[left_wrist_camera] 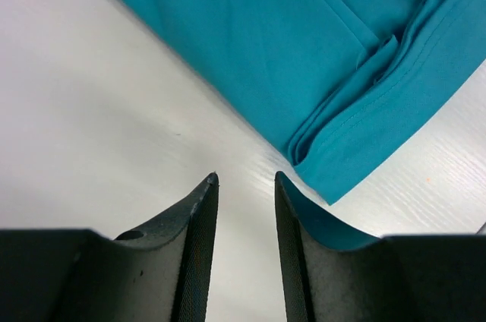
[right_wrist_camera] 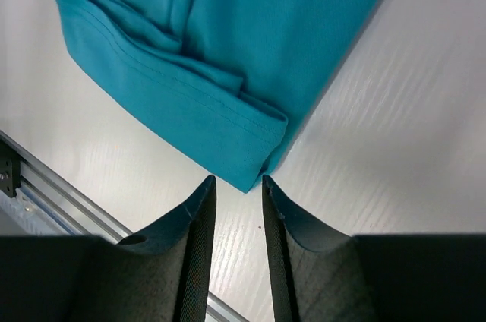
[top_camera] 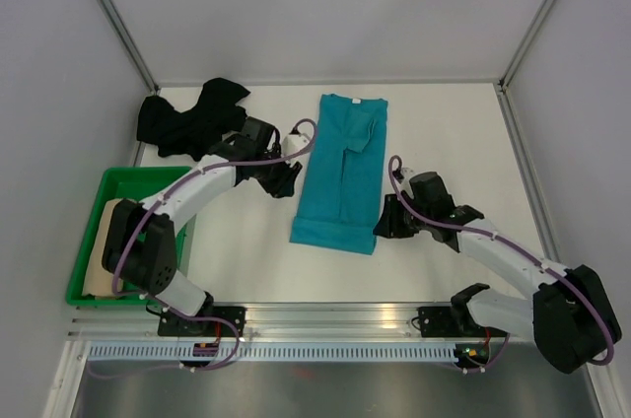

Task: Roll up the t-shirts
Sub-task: Roll the tshirt

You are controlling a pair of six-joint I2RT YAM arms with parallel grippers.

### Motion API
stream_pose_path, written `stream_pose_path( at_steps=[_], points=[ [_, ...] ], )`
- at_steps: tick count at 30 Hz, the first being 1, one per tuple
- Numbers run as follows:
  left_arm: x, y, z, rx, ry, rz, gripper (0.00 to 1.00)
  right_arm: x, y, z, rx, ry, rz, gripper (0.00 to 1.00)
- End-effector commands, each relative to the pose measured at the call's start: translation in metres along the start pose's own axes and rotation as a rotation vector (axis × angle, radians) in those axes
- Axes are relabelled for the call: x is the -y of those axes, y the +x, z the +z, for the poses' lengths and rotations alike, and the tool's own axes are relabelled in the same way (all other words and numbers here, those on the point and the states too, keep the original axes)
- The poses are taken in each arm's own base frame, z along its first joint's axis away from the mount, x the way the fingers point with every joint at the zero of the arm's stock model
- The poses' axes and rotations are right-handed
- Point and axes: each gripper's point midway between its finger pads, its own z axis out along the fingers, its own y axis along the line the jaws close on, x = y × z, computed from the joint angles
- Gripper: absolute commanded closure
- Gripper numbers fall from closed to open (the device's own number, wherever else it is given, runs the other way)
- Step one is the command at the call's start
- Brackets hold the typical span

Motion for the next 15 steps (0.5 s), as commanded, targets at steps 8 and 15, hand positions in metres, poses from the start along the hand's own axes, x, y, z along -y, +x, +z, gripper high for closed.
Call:
stream_pose_path(
  at_steps=[8, 15],
  points=[
    [0.081, 0.046, 0.001, -0.209, 0.078, 0.58, 0.41, -0.064, -0.08, -0.048, 0.339, -0.188, -0.51, 0.61],
    [0.08, 0.05, 0.028, -0.252, 0.084, 0.766, 0.39, -0.075, -0.071, -0.045, 0.371, -0.29, -0.573, 0.6]
  ],
)
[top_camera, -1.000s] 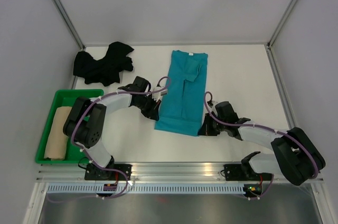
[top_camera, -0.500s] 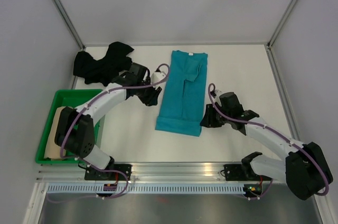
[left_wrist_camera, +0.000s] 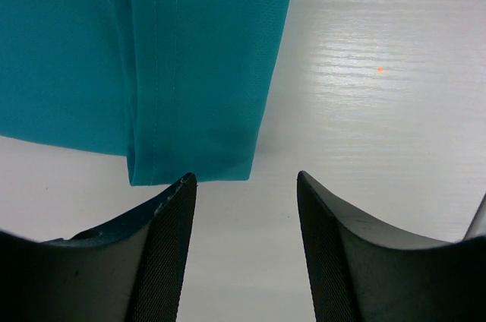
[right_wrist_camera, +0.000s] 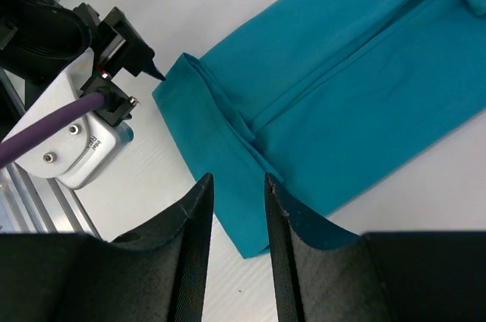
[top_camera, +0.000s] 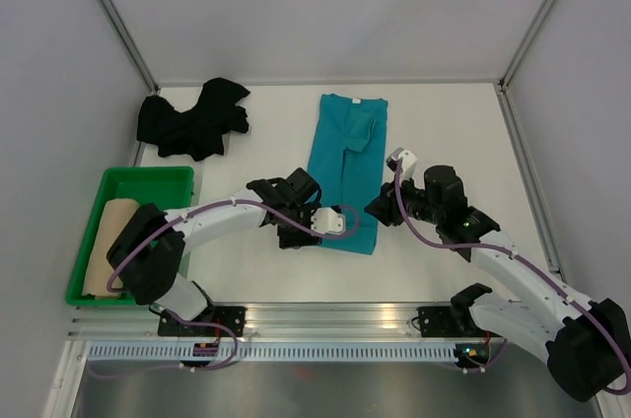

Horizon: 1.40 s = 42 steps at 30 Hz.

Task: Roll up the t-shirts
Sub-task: Roll the tshirt

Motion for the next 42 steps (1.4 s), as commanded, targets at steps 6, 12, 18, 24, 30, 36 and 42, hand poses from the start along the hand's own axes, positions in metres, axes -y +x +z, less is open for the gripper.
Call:
stream_pose_path(
  at_steps=[6, 12, 18, 24, 30, 36, 42],
  points=[
    [-0.006, 0.017, 0.024, -0.063, -0.039, 0.151, 0.4, -0.014, -0.003, 0.003, 0.072, -0.099, -0.08, 0.6],
    [-0.002, 0.026, 0.037, -0.071, -0.031, 0.154, 0.48, -0.017, -0.006, -0.001, 0.101, -0.113, -0.107, 0.6],
    [-0.004, 0.022, 0.04, -0.046, -0.045, 0.119, 0.85, -0.015, -0.007, -0.009, 0.18, -0.092, -0.182, 0.6],
    [0.004, 0.016, 0.025, -0.006, 0.016, 0.05, 0.98, -0.01, -0.005, -0.016, 0.24, -0.058, -0.334, 0.6],
    [0.0, 0.001, -0.005, 0.108, 0.095, -0.114, 0.98, -0.009, 0.044, -0.002, 0.052, -0.023, -0.489, 0.61],
    [0.009, 0.0, -0.011, 0.125, 0.139, -0.142, 0.98, -0.031, 0.082, 0.015, -0.118, -0.097, -0.666, 0.57],
    [0.003, 0.004, -0.012, 0.134, 0.139, -0.17, 0.98, -0.028, 0.125, 0.025, -0.287, -0.073, -0.832, 0.52]
  ],
)
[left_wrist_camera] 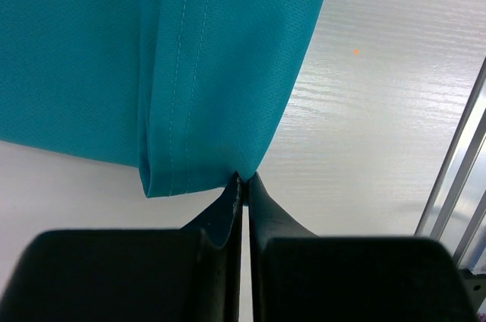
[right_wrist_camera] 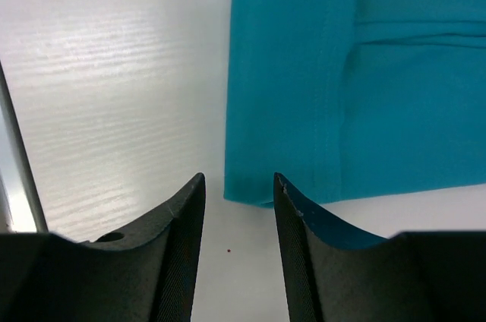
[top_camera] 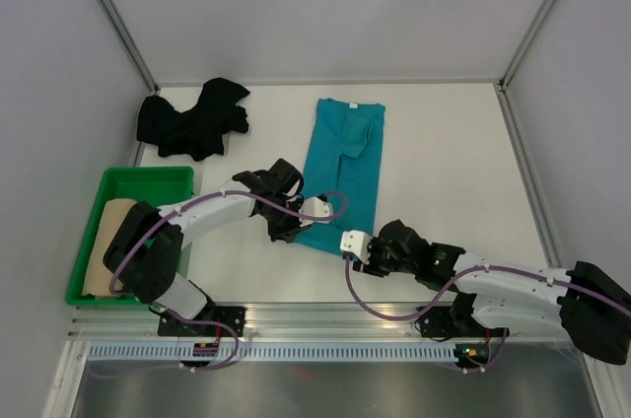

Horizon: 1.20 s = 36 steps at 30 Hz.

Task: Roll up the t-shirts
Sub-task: Roll the tshirt

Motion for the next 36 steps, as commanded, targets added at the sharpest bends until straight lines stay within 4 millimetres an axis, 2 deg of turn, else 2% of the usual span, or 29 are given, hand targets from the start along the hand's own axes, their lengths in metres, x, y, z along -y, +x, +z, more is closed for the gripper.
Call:
stream_pose_path(
  at_steps=[1, 3, 5, 10, 16, 20, 26, 28, 30, 31, 32, 34, 35, 36],
  points=[
    [0.0, -0.015, -0.01, 0.063, 0.019, -0.033, 0.98, 0.009, 0.006, 0.007, -0.076, 0.046, -0.104, 0.52],
    [0.0, -0.015, -0.01, 0.063, 0.021, -0.033, 0.98, 0.012, 0.013, 0.011, -0.116, 0.07, -0.1, 0.52],
    [0.001, -0.017, -0.01, 0.069, 0.028, -0.038, 0.98, 0.016, 0.009, 0.016, -0.097, 0.095, -0.097, 0.52],
    [0.005, -0.013, -0.007, 0.06, 0.04, -0.045, 0.98, 0.012, 0.021, 0.024, -0.156, 0.074, -0.075, 0.53],
    [0.008, -0.013, -0.004, 0.066, 0.064, -0.069, 0.98, 0.009, 0.016, 0.024, -0.154, 0.049, -0.07, 0.56],
    [0.006, -0.015, -0.004, 0.072, 0.063, -0.07, 0.98, 0.006, 0.015, 0.025, -0.152, 0.027, -0.076, 0.53],
    [0.002, -0.014, -0.004, 0.068, 0.057, -0.076, 0.98, -0.004, 0.026, 0.027, -0.205, -0.017, -0.081, 0.5],
    [0.0, -0.012, -0.005, 0.068, 0.05, -0.081, 0.98, -0.005, 0.034, 0.03, -0.248, -0.022, -0.073, 0.55],
    [0.002, -0.009, -0.005, 0.062, 0.053, -0.086, 0.98, -0.005, 0.04, 0.028, -0.294, -0.022, -0.061, 0.74],
    [0.002, -0.008, -0.006, 0.06, 0.052, -0.089, 0.98, -0.002, 0.035, 0.028, -0.295, -0.017, -0.06, 0.83],
    [0.004, -0.007, -0.006, 0.058, 0.056, -0.09, 0.98, -0.001, 0.032, 0.025, -0.287, -0.016, -0.063, 0.97],
    [0.014, 0.0, -0.004, 0.047, 0.085, -0.107, 0.98, -0.006, 0.027, 0.018, -0.265, -0.048, -0.076, 1.0],
    [0.02, 0.002, -0.005, 0.045, 0.105, -0.112, 0.98, -0.007, 0.016, 0.013, -0.218, -0.061, -0.083, 1.0],
    [0.029, 0.007, -0.006, 0.031, 0.137, -0.117, 0.98, -0.016, 0.014, 0.009, -0.205, -0.114, -0.09, 1.0]
  ],
)
